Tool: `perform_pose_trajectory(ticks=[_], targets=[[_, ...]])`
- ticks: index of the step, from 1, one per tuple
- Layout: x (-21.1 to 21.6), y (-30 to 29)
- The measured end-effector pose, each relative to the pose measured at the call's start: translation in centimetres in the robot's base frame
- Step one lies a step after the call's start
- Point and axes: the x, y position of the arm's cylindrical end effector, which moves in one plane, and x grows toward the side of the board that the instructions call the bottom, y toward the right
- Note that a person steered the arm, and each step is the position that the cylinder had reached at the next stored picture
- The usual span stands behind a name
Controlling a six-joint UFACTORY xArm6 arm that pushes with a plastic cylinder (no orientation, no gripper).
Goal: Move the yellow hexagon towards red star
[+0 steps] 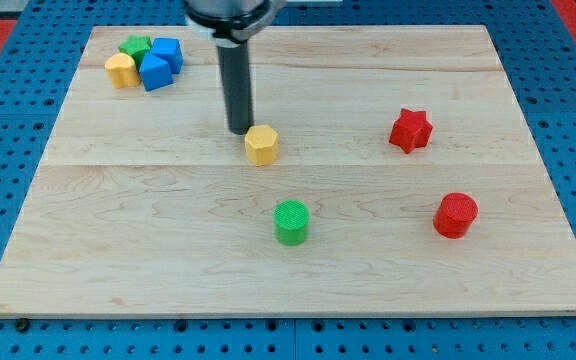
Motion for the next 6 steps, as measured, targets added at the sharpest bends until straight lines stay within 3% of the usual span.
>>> perform_pose_trajectory(ticks=[1, 2, 4, 6], targets=[[3.4, -1.3], [4.0, 2.7], [1.7, 5.5], [0.4, 12.8]])
